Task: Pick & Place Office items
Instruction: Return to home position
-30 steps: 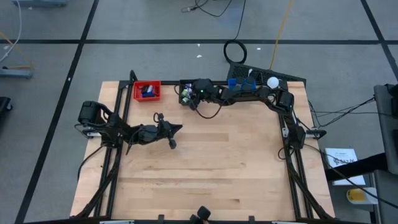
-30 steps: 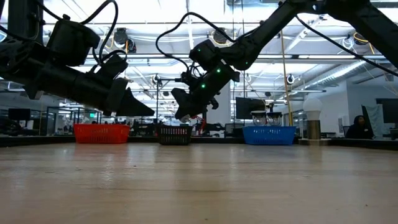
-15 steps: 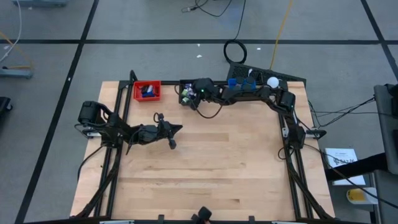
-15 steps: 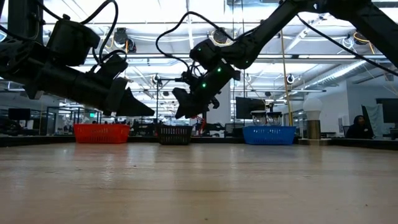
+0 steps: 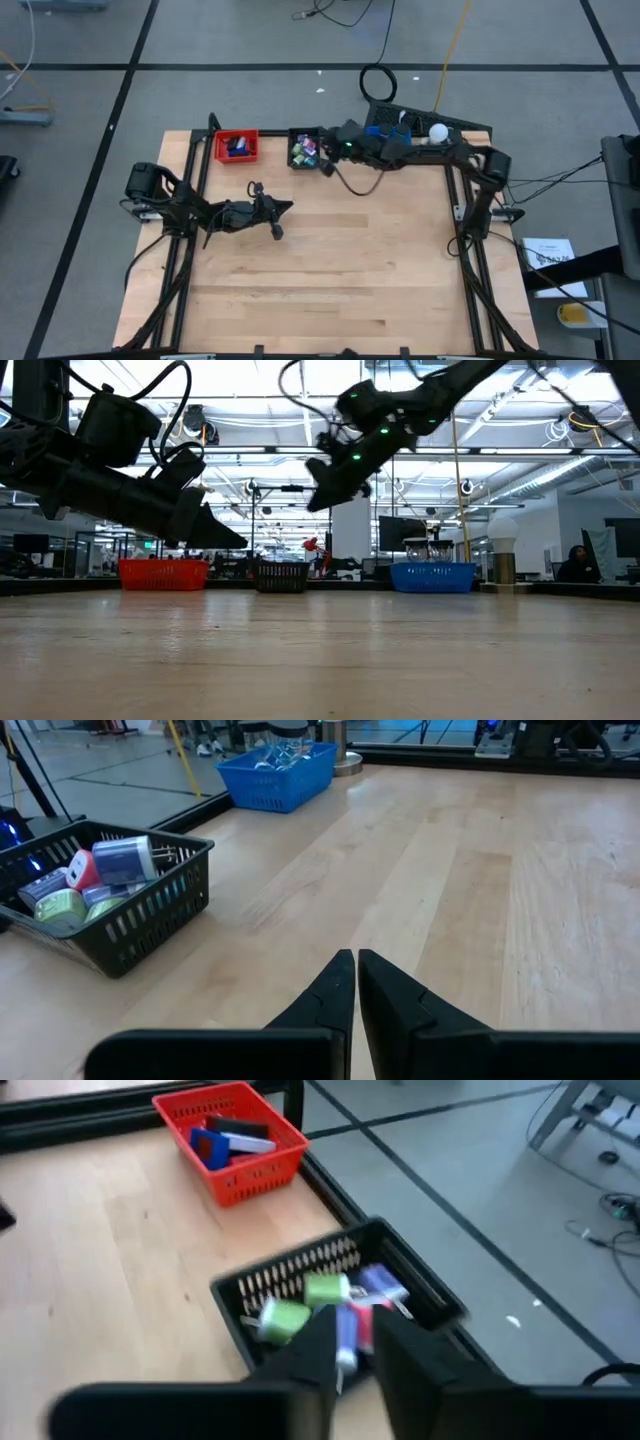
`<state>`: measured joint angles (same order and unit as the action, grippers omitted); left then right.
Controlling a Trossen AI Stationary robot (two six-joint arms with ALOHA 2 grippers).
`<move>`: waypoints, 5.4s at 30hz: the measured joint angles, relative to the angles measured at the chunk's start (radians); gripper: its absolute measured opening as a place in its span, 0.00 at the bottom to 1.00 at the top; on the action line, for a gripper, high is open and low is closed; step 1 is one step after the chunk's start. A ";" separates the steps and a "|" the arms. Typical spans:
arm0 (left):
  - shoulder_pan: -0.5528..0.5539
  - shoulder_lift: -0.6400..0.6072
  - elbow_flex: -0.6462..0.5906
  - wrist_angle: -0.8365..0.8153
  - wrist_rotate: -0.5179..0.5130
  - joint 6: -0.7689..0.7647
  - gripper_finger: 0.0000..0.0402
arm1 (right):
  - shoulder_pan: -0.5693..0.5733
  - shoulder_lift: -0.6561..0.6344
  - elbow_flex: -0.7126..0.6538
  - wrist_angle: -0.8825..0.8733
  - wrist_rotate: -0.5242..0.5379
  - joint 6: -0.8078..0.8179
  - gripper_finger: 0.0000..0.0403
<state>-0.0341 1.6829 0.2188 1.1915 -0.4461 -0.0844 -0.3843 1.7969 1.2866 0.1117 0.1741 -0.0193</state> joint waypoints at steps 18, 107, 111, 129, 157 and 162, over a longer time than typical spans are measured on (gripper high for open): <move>-0.035 -0.199 -0.090 0.006 0.045 0.075 0.06 | 0.000 -0.630 -0.819 0.467 -0.207 -0.086 0.00; 0.476 -1.641 -0.204 -1.175 0.491 -0.081 0.06 | -0.145 -1.793 -1.273 -0.059 -0.226 0.032 0.00; 0.476 -1.641 -0.204 -1.174 0.490 -0.071 0.06 | -0.145 -1.793 -1.273 -0.060 -0.226 0.032 0.00; 0.476 -1.641 -0.203 -1.173 0.489 -0.068 0.06 | -0.145 -1.793 -1.273 -0.062 -0.227 0.034 0.01; 0.476 -1.641 -0.203 -1.172 0.488 -0.069 0.06 | -0.145 -1.793 -1.273 -0.063 -0.227 0.034 0.01; 0.476 -1.641 -0.203 -1.172 0.488 -0.069 0.06 | -0.145 -1.793 -1.273 -0.063 -0.227 0.034 0.01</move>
<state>0.4419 0.0418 0.0158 0.0193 0.0422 -0.1535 -0.5289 0.0040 0.0139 0.0486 -0.0530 0.0147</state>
